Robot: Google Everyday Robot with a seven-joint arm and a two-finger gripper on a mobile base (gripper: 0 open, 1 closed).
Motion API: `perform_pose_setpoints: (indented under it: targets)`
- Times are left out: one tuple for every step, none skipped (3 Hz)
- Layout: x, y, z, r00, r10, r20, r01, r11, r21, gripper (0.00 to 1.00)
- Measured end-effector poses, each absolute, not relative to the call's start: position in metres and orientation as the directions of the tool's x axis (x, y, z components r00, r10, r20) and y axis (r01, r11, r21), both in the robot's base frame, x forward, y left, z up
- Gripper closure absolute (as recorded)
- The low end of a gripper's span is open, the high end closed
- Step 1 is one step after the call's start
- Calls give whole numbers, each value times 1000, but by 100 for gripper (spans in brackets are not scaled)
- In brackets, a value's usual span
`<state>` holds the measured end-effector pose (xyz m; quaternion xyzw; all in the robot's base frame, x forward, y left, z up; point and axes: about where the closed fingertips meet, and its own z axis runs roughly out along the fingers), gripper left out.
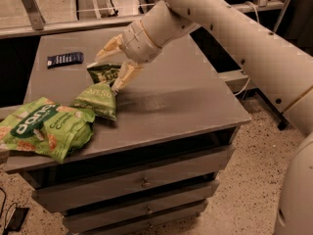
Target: Move green jalapeno chip bag near green rice chip bag
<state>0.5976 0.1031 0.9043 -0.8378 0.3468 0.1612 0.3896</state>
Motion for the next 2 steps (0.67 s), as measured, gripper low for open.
perform_pose_setpoints:
  targets:
    - [597, 105, 903, 708, -453, -542, -706, -459, -539, 0]
    - [597, 105, 903, 708, -453, -542, -706, -459, -539, 0]
